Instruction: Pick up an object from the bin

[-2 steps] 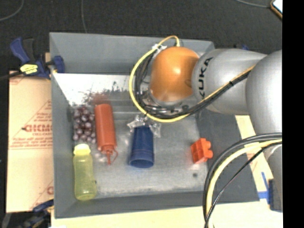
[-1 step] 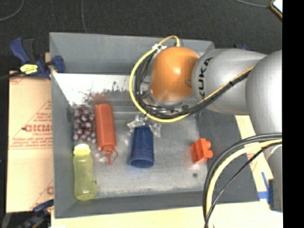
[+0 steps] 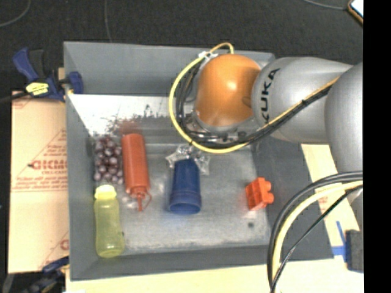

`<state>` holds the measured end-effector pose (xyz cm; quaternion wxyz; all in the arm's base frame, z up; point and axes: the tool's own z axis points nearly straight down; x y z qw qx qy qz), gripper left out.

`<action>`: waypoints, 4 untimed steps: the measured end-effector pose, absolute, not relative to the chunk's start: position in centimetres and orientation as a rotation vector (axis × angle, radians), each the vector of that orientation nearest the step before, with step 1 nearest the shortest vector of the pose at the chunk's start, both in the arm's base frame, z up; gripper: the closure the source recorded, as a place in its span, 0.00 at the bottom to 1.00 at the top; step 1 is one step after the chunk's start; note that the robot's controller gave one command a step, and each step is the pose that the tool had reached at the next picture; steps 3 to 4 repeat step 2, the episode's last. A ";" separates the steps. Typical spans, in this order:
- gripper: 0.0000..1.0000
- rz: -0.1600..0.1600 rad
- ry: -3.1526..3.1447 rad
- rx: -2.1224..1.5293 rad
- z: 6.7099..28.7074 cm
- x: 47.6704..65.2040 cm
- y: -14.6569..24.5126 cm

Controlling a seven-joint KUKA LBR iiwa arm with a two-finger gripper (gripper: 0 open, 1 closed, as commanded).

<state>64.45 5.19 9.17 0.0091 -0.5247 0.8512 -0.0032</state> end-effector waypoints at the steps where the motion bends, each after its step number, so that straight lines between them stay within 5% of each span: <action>1: 1.00 -0.016 2.655 -1.634 13.7 64.7 5.2; 2: 1.00 -0.020 2.652 -1.631 15.9 64.8 5.1; 4: 1.00 -0.020 2.652 -1.631 15.9 64.8 5.1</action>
Offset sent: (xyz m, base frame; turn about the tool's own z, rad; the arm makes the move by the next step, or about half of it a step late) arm 0.0017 -0.0001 0.0456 0.0013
